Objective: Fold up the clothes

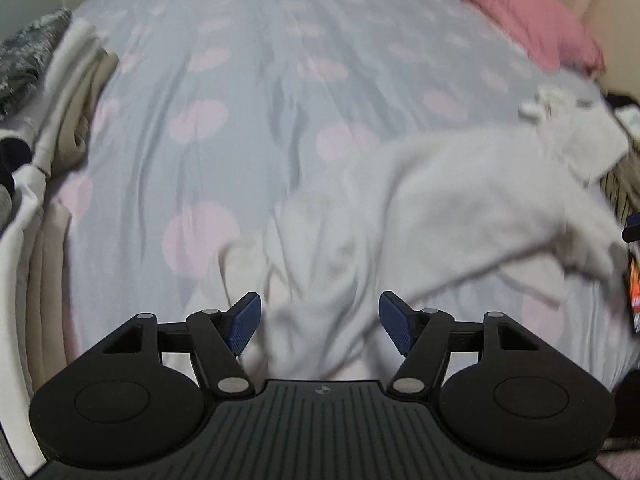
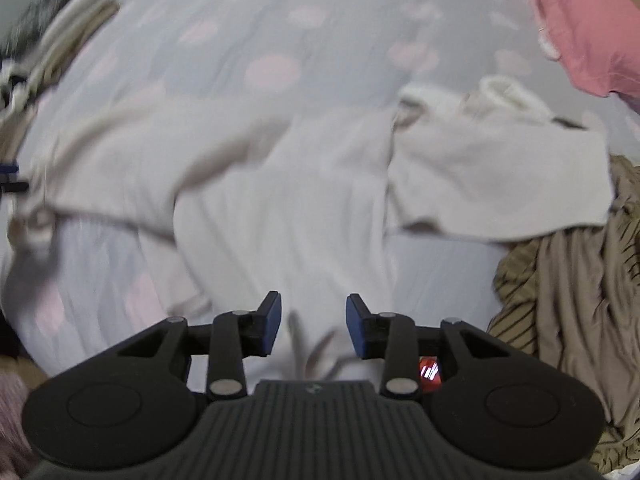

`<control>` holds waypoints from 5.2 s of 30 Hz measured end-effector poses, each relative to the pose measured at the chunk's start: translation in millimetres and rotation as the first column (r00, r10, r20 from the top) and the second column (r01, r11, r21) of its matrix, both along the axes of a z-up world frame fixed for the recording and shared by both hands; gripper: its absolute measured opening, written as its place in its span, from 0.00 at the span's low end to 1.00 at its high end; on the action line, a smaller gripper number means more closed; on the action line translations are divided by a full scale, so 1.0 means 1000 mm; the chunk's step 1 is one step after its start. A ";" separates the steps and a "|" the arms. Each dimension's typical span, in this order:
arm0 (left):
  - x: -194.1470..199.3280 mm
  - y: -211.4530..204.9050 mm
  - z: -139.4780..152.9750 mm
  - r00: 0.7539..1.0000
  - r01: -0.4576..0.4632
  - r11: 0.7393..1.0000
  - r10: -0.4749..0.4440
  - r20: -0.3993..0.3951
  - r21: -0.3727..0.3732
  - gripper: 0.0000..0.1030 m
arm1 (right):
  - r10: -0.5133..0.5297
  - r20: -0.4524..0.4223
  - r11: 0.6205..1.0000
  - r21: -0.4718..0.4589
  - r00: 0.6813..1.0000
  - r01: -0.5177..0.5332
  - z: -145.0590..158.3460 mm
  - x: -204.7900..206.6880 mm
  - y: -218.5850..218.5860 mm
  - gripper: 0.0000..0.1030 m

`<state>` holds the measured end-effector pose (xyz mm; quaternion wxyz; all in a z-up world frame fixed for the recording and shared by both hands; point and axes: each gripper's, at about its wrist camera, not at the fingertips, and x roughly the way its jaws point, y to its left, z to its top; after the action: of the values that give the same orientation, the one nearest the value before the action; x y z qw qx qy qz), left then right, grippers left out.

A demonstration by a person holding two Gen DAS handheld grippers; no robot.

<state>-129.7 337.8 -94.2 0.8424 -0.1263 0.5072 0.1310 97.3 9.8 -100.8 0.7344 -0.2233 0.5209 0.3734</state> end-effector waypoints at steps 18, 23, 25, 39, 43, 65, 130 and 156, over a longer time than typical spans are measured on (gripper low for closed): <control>0.042 0.007 -0.031 0.998 -0.029 1.000 0.029 -0.055 -0.011 0.27 | -0.259 0.028 0.963 0.079 0.966 0.256 -0.060 0.103 0.061 0.41; 0.042 0.010 -0.027 0.999 -0.035 0.999 0.034 -0.024 -0.036 0.12 | -0.293 0.024 0.949 0.129 0.956 0.287 -0.058 0.111 0.067 0.08; 0.040 0.012 -0.020 0.999 -0.049 0.998 0.049 0.013 -0.028 0.09 | -0.297 0.023 0.942 0.172 0.954 0.289 -0.046 0.107 0.067 0.07; -0.001 0.024 0.108 0.829 -0.251 0.956 0.133 0.544 0.149 0.08 | -0.486 0.092 0.660 0.690 0.869 0.297 0.117 0.062 -0.022 0.07; -0.014 0.017 0.125 0.798 -0.226 0.962 0.093 0.596 0.153 0.08 | -0.509 0.076 0.642 0.696 0.857 0.320 0.123 0.053 -0.044 0.07; 0.002 -0.096 -0.028 0.892 0.438 0.897 -0.442 -0.097 -0.060 0.08 | -0.390 0.220 0.910 -0.059 0.894 0.411 -0.007 0.051 -0.043 0.12; 0.010 -0.032 0.030 0.992 0.062 0.997 -0.055 0.114 -0.055 0.09 | -0.198 0.598 0.973 0.216 0.777 0.082 0.085 -0.019 -0.017 0.13; -0.100 -0.055 0.324 0.511 -0.024 0.986 -0.129 0.850 0.164 0.08 | -0.526 0.800 0.792 0.585 0.289 -0.176 0.330 -0.197 -0.113 0.13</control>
<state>-229.4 283.0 229.6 0.9934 -0.0935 0.0171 0.0646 -99.7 -103.1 229.6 0.9623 -0.1027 -0.1274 0.2174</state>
